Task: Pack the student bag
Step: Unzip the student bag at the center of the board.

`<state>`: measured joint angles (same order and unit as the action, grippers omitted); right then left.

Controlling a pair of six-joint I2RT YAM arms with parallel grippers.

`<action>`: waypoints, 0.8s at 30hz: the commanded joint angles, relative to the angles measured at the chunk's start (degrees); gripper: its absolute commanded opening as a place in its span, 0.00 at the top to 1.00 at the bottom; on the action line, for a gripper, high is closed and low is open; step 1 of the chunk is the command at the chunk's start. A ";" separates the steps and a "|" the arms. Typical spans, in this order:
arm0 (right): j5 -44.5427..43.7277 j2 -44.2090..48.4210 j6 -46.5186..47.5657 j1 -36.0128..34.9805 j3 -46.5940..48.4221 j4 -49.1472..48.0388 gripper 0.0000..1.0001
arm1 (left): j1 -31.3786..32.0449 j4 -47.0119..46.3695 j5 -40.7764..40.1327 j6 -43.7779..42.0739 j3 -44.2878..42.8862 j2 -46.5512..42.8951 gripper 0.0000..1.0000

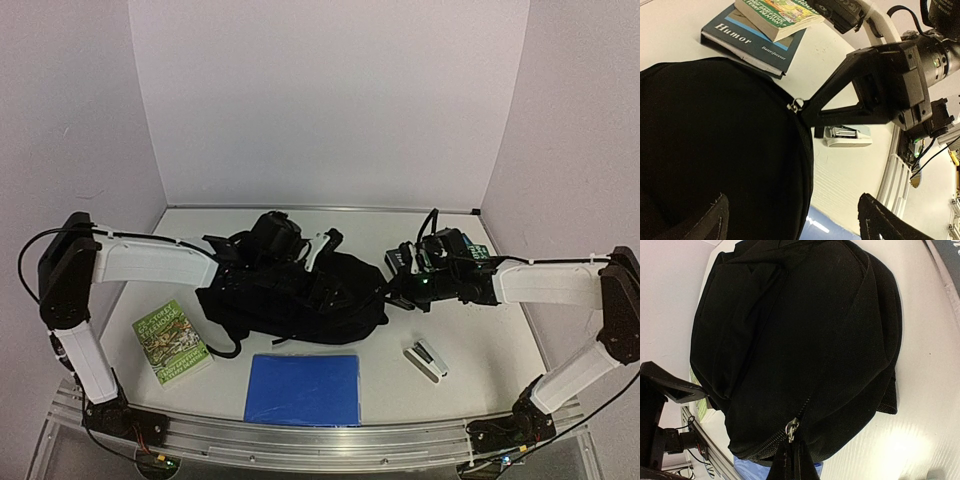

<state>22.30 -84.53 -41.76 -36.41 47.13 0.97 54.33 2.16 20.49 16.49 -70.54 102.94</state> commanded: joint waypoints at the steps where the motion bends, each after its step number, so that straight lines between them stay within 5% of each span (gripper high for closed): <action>1: -1.20 2.96 0.88 -0.17 0.33 -1.06 1.00 | 0.18 -5.06 6.02 0.89 -4.69 5.10 0.08; 10: -1.51 2.28 1.44 -0.20 0.15 -1.06 1.00 | 2.70 -3.45 4.15 0.06 -10.70 13.00 0.10; 11: -1.49 2.14 1.50 -0.18 0.15 -1.06 1.00 | 3.19 -2.60 3.38 -0.35 -12.26 13.84 0.14; 15: -2.45 2.39 1.32 -0.23 -0.23 -1.06 1.00 | 4.38 1.10 0.83 -1.00 -15.58 16.14 0.68; 18: -5.11 2.77 0.57 -0.23 -0.40 0.06 1.00 | 4.64 1.07 -1.46 -1.23 -14.02 15.36 0.96; 24: -16.42 1.36 -2.07 -0.20 1.98 8.56 1.00 | 4.60 2.49 -4.04 -2.91 -7.22 11.17 1.00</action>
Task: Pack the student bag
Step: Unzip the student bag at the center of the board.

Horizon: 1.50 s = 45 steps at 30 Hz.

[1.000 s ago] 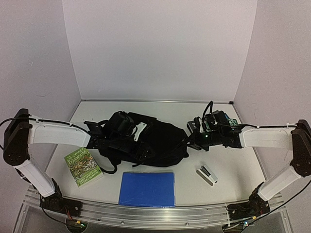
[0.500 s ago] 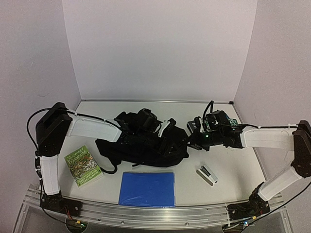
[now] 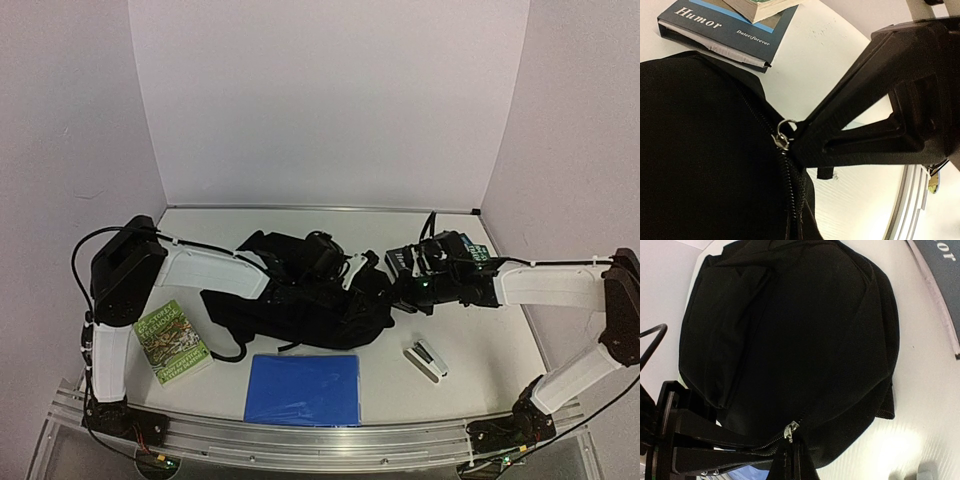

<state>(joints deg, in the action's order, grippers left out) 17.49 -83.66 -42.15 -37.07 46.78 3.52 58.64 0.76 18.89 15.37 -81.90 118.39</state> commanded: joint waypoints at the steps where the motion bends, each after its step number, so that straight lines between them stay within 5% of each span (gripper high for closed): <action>1: -13.40 0.40 -1.90 0.43 2.81 7.08 1.00 | 0.33 4.55 -2.66 -2.04 4.98 -4.78 1.00; 20: -20.92 -9.04 -0.24 1.33 12.11 14.85 1.00 | 0.77 12.94 -5.63 -3.46 21.25 -15.69 1.00; 35: 6.09 -5.81 10.90 1.16 13.85 12.19 1.00 | 0.73 20.10 -9.94 -0.80 26.20 -21.09 0.98; 45: 8.99 -9.13 8.94 -3.59 11.45 7.02 1.00 | 0.69 11.65 -2.52 3.56 19.12 -22.81 0.42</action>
<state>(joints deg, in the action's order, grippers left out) 27.29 -92.28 -32.95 -39.55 58.19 14.53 59.32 11.79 13.16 16.97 -57.86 96.71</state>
